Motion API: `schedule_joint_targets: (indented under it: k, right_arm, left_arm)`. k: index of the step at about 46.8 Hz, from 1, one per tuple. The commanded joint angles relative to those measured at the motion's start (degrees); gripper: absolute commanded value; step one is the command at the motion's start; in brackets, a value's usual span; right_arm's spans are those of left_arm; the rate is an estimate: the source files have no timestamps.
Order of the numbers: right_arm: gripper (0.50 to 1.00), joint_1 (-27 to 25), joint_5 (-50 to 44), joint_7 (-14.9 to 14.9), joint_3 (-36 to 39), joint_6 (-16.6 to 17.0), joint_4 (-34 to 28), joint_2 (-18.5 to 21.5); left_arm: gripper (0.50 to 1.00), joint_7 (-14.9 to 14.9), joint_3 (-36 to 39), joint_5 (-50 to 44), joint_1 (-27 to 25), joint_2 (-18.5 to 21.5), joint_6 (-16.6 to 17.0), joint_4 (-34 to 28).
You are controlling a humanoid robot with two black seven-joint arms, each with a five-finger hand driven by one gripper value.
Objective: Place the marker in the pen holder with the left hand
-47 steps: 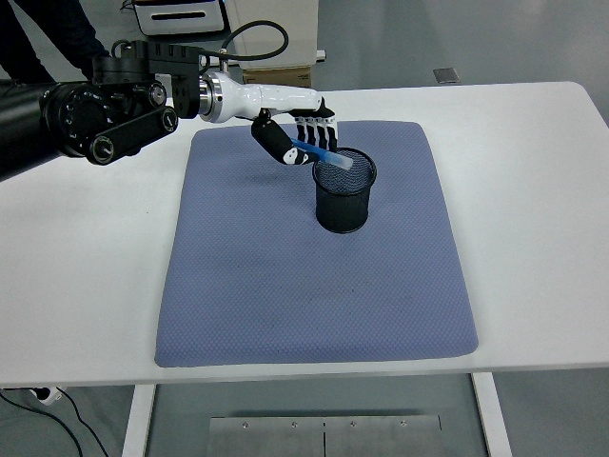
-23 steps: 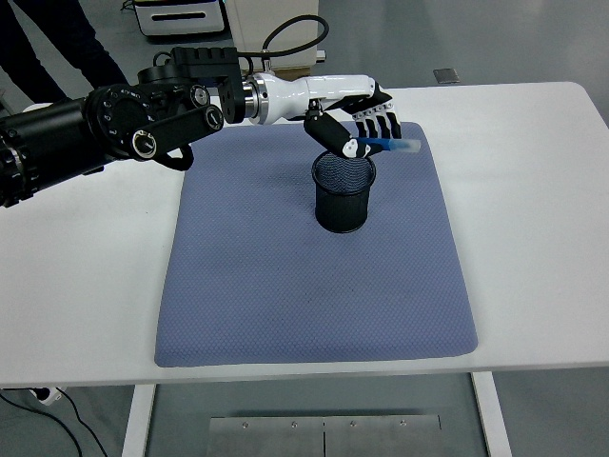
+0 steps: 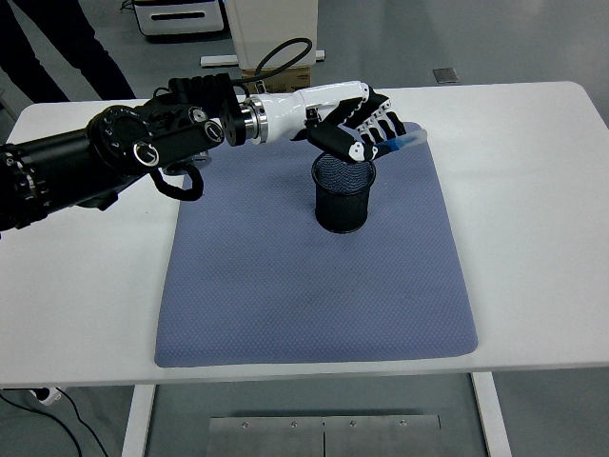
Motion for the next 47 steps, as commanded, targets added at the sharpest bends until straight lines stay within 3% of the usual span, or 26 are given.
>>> schedule_joint_targets:
  k: [1,17,22,27,35,41,47]
  right_arm:
    - [1.0,0.0,0.0,0.0,0.0,0.0,-0.1,0.0]
    - [1.0,0.0,0.0,0.0,0.0,-0.1,0.0,0.0]
    - [1.0,0.0,0.0,0.0,0.0,0.0,0.0,0.0]
    - [1.0,0.0,0.0,0.0,0.0,-0.1,-0.1,0.0]
    - [1.0,0.0,0.0,0.0,0.0,0.0,-0.1,0.0]
    - [1.0,0.0,0.0,0.0,0.0,0.0,-0.1,0.0]
    - [1.0,0.0,0.0,0.0,0.0,0.0,0.0,0.0]
  left_arm:
    - [0.5,0.0,0.0,-1.2,1.0,0.1,0.0,0.0]
    - [0.5,-1.1,0.2,-7.1,4.8,0.1,0.6,0.7]
    - [0.689,-1.1,0.2,-9.7,5.1,0.2,0.7,0.7]
    - [0.777,-1.1,0.1,-10.6,5.1,0.9,0.6,0.8]
    - [0.994,-1.1,-0.1,-10.6,5.4,2.4,0.2,1.4]
    - [1.0,-1.2,-1.3,-10.8,5.7,4.2,0.2,2.0]
    - [1.0,-1.4,-7.6,-12.0,6.6,7.3,0.2,2.0]
